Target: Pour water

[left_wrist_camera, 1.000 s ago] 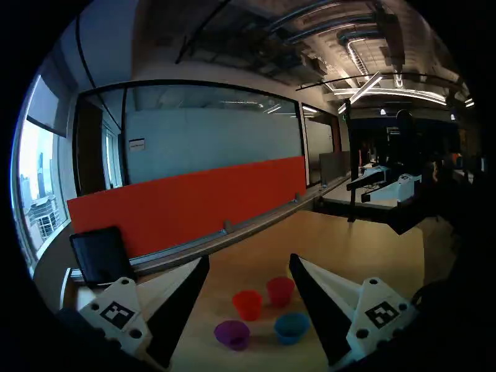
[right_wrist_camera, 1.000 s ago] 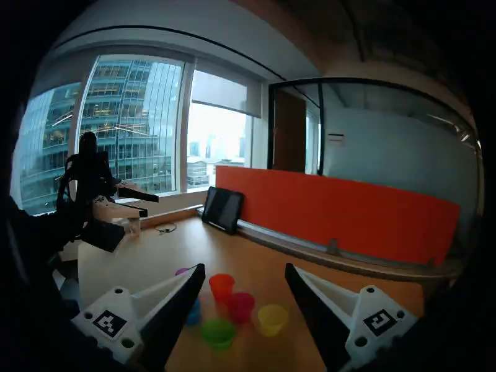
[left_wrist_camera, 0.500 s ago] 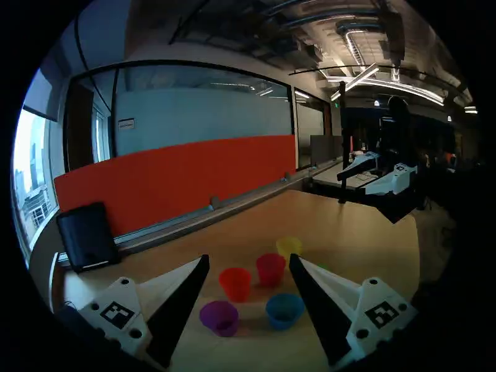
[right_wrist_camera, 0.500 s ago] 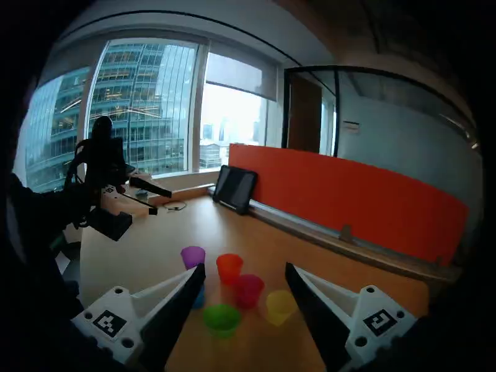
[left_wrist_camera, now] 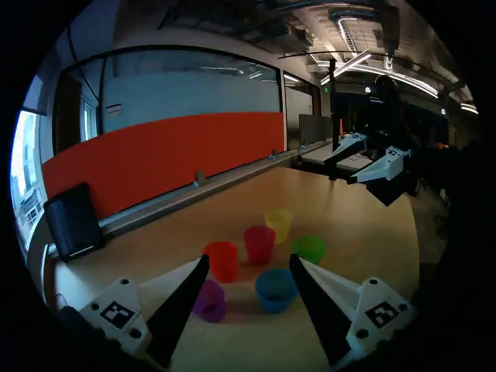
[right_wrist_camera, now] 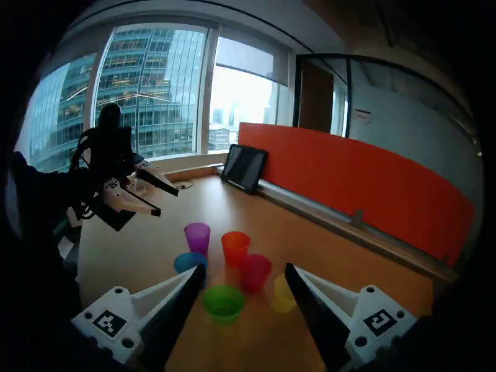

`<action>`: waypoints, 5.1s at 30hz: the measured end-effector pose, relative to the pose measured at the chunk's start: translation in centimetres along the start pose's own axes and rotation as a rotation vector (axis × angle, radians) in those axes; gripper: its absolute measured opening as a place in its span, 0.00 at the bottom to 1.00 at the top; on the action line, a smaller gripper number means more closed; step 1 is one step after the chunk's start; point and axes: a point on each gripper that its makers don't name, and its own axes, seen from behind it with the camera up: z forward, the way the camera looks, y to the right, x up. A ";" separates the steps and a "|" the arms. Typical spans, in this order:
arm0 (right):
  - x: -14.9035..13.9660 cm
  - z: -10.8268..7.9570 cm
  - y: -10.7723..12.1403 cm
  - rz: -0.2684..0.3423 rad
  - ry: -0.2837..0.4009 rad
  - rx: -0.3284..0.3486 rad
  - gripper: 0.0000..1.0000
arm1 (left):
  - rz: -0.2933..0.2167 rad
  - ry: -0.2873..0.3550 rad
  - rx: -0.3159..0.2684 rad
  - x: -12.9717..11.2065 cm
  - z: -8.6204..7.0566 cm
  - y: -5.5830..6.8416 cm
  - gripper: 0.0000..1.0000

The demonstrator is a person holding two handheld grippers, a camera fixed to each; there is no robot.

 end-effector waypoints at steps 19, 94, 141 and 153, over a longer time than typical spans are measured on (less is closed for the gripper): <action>-6.9 2.8 -1.4 -0.032 -0.129 0.059 1.00 | 0.022 -0.127 -0.085 -6.6 2.6 3.2 0.96; -14.7 10.7 -2.8 -0.062 -0.272 0.168 1.00 | -0.025 -0.277 -0.158 -12.5 10.4 5.4 0.86; -11.1 8.5 -4.4 -0.027 -0.170 0.115 0.91 | 0.014 -0.193 -0.131 -8.6 6.1 6.7 0.85; -6.8 5.9 -4.9 -0.031 -0.053 0.062 0.91 | 0.023 -0.114 -0.078 -5.4 3.9 6.8 0.85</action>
